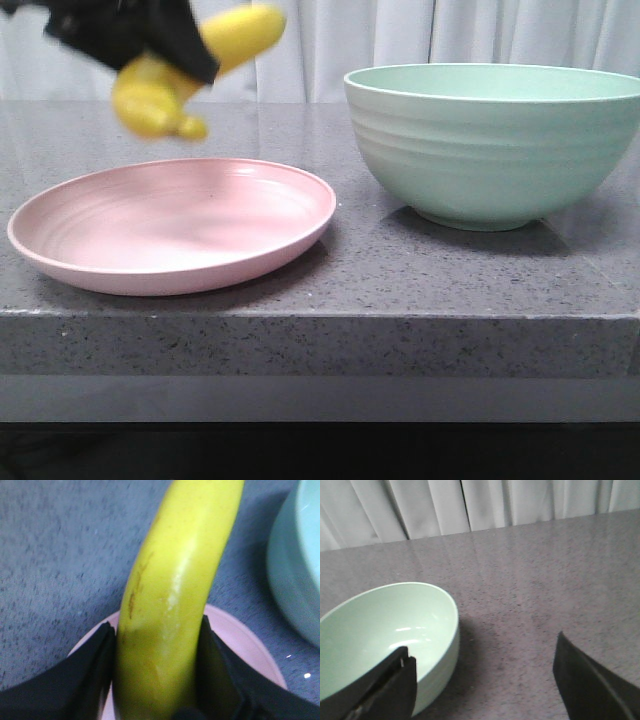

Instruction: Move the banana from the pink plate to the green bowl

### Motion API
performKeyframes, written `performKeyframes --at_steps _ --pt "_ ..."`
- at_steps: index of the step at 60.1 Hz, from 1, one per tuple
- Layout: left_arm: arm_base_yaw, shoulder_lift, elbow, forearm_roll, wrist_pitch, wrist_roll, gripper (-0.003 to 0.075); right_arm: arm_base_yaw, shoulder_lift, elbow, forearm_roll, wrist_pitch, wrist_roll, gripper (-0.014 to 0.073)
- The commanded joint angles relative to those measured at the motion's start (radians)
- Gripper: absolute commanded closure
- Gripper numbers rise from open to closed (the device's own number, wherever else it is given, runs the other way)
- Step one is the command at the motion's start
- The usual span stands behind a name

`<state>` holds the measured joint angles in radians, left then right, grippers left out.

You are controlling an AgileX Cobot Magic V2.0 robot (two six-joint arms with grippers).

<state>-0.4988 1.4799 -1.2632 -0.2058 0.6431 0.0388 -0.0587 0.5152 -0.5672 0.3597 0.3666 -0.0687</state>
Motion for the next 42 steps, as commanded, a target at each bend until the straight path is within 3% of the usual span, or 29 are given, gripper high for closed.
performKeyframes --at_steps 1,7,14,24,33,35,42 --pt "-0.046 -0.059 -0.1 -0.018 -0.014 -0.004 0.0575 0.006 0.05 -0.064 0.167 -0.024 -0.01 0.0015" --pt "-0.109 -0.064 -0.134 -0.018 0.003 -0.004 0.0575 0.045 0.116 -0.1 0.368 0.008 -0.019 0.0015" --pt "-0.194 -0.066 -0.137 -0.018 0.005 -0.004 0.0575 0.111 0.193 -0.12 0.656 0.013 -0.127 0.0015" --pt "-0.263 -0.066 -0.137 -0.018 0.011 -0.004 0.0575 0.189 0.308 -0.123 1.106 0.058 -0.415 0.0015" --pt "-0.284 -0.066 -0.137 -0.018 0.024 -0.004 0.0575 0.201 0.421 -0.123 1.501 0.193 -0.722 0.0015" --pt "-0.287 -0.066 -0.137 -0.018 0.024 -0.004 0.0575 0.202 0.443 -0.123 1.553 0.217 -0.765 0.0015" --pt "-0.289 -0.066 -0.137 -0.018 0.026 -0.004 0.0575 0.202 0.522 -0.15 1.557 0.277 -0.787 0.0015"
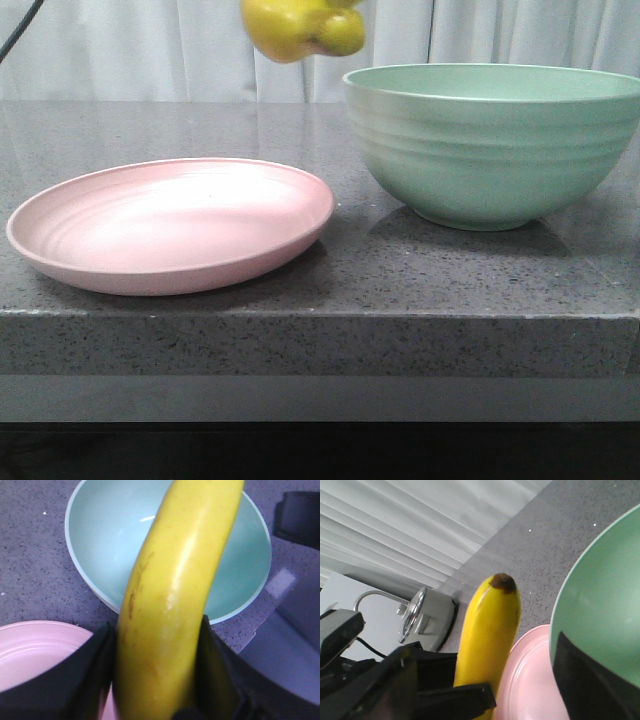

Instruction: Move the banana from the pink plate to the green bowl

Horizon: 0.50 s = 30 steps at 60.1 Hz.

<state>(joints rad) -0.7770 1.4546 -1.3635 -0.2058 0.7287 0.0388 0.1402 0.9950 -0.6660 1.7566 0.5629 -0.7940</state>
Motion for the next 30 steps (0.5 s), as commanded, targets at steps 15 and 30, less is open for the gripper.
performKeyframes --at_steps 15,30 --pt "-0.011 -0.04 -0.036 -0.018 -0.061 -0.004 0.0575 0.01 0.19 -0.143 0.16 0.202 -0.062 0.0015" --pt "-0.011 -0.039 -0.036 -0.018 -0.067 -0.004 0.0575 0.098 0.307 -0.246 0.16 0.218 -0.062 0.0015"
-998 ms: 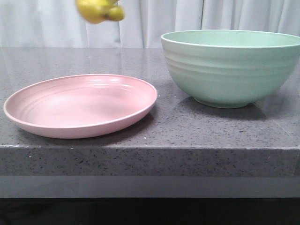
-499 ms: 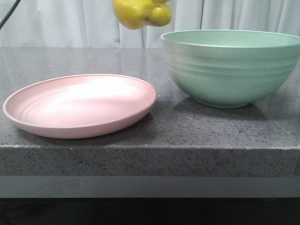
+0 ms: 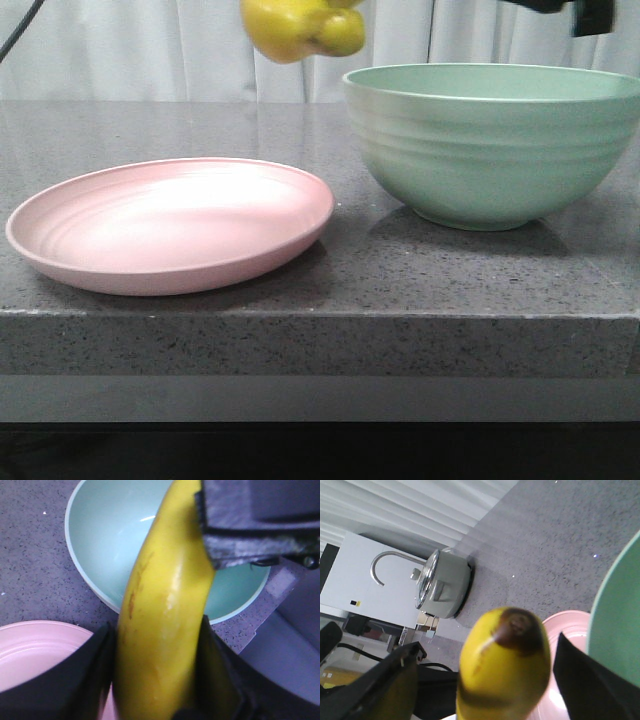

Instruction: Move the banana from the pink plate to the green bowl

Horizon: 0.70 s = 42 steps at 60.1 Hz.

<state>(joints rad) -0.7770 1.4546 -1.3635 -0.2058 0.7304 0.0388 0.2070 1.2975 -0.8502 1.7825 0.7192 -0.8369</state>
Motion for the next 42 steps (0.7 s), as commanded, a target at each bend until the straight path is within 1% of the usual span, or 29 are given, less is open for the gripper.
performKeyframes --at_steps 1,4,7,16,20,23,26,27,35,38,42 --pt "-0.011 -0.039 -0.036 -0.018 -0.069 -0.004 0.0575 0.037 0.012 -0.065 0.134 0.061 -0.02 0.0016" --pt "-0.011 -0.039 -0.036 -0.018 -0.069 -0.004 0.0575 0.053 0.024 -0.074 0.134 0.055 -0.02 0.0039" --pt "-0.011 -0.039 -0.036 -0.018 -0.069 -0.004 0.0575 0.061 0.033 -0.079 0.134 0.051 -0.02 0.0084" --pt "-0.011 -0.039 -0.036 -0.018 -0.066 -0.004 0.0567 0.063 0.041 -0.079 0.134 0.049 -0.02 0.0309" --pt "-0.011 -0.039 -0.036 -0.018 -0.066 -0.004 0.0538 0.063 0.041 -0.079 0.134 0.049 -0.02 0.0398" --pt "-0.011 -0.039 -0.036 -0.018 -0.066 -0.004 0.0491 0.063 0.041 -0.079 0.134 0.049 -0.02 0.0449" --pt "-0.011 -0.039 -0.036 -0.018 -0.063 -0.004 0.0435 0.063 0.041 -0.079 0.134 0.048 -0.02 0.0477" --pt "-0.011 -0.039 -0.036 -0.018 -0.063 -0.004 0.0402 0.063 0.041 -0.079 0.134 0.047 -0.021 0.048" --pt "-0.011 -0.039 -0.036 -0.018 -0.063 -0.004 0.0202 0.062 0.042 -0.095 0.133 0.004 -0.057 0.0481" --pt "-0.011 -0.039 -0.036 -0.016 -0.063 -0.004 0.0181 0.055 0.043 -0.119 0.117 -0.029 -0.082 0.0481" --pt "-0.011 -0.039 -0.036 -0.016 -0.063 -0.004 0.0185 0.032 0.044 -0.17 0.074 -0.058 -0.107 0.0481"
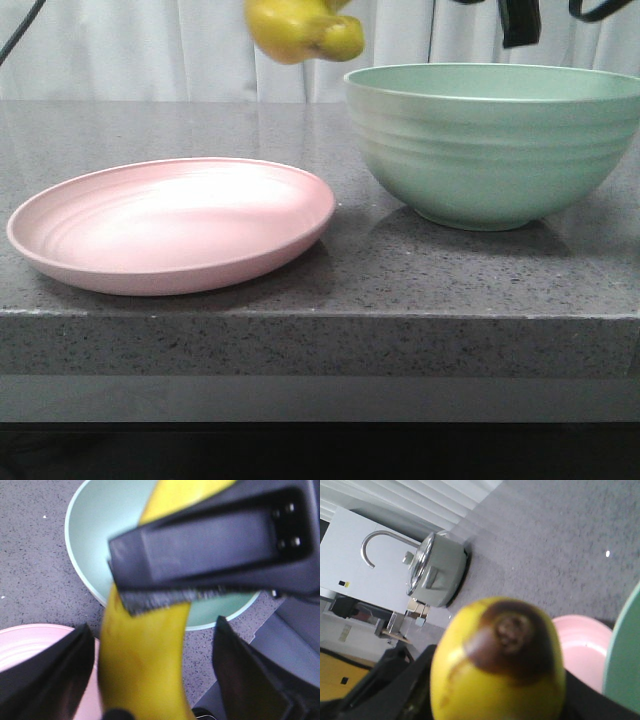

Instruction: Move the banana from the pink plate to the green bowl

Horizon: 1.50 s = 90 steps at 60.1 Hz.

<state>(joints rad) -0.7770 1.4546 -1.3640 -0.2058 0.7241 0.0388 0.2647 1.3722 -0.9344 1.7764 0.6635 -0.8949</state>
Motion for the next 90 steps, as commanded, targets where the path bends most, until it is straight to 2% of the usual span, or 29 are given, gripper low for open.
performKeyframes --at_steps 1,9,18,26,34,41,52,59,72,76,85,90 --pt "-0.011 -0.039 -0.036 -0.016 -0.057 -0.004 0.0185 -0.033 -0.031 -0.099 0.069 -0.006 -0.049 0.0481" --pt "-0.011 -0.039 -0.036 -0.016 -0.054 -0.004 0.0184 -0.13 -0.026 -0.228 -0.097 -0.024 -0.049 0.0481" --pt "-0.011 -0.039 -0.036 -0.016 -0.054 -0.004 0.0185 -0.211 -0.006 -0.343 -0.388 -0.028 -0.057 0.0481" --pt "-0.011 -0.039 -0.036 -0.016 -0.056 -0.004 0.0185 -0.216 0.024 -0.375 -0.628 -0.057 -0.062 0.0481" --pt "-0.011 -0.039 -0.036 -0.016 -0.058 -0.004 0.0185 -0.203 0.083 -0.372 -0.769 -0.018 -0.062 0.048" --pt "-0.011 -0.039 -0.036 -0.016 -0.058 -0.004 0.0185 -0.197 0.132 -0.372 -0.79 0.024 -0.062 0.0431" --pt "-0.011 -0.039 -0.036 -0.016 -0.058 -0.004 0.0185 -0.179 0.178 -0.372 -0.79 0.029 -0.062 0.0246" --pt "-0.011 -0.039 -0.036 -0.016 -0.058 -0.004 0.0185 -0.179 0.184 -0.372 -0.793 0.033 -0.062 0.0208" --pt "-0.011 -0.039 -0.036 -0.016 -0.058 -0.004 0.0185 -0.179 0.184 -0.372 -0.792 0.032 -0.062 0.0206" --pt "-0.011 -0.039 -0.036 -0.016 -0.058 -0.004 0.0185 -0.179 0.184 -0.372 -0.792 0.032 -0.062 0.017" --pt "-0.011 -0.039 -0.036 -0.016 -0.058 -0.004 0.0184 -0.179 0.184 -0.372 -0.792 0.032 -0.062 0.0027" --pt "-0.011 -0.039 -0.036 -0.016 -0.058 -0.004 0.0184 -0.179 0.184 -0.372 -0.792 0.032 -0.062 0.0013"
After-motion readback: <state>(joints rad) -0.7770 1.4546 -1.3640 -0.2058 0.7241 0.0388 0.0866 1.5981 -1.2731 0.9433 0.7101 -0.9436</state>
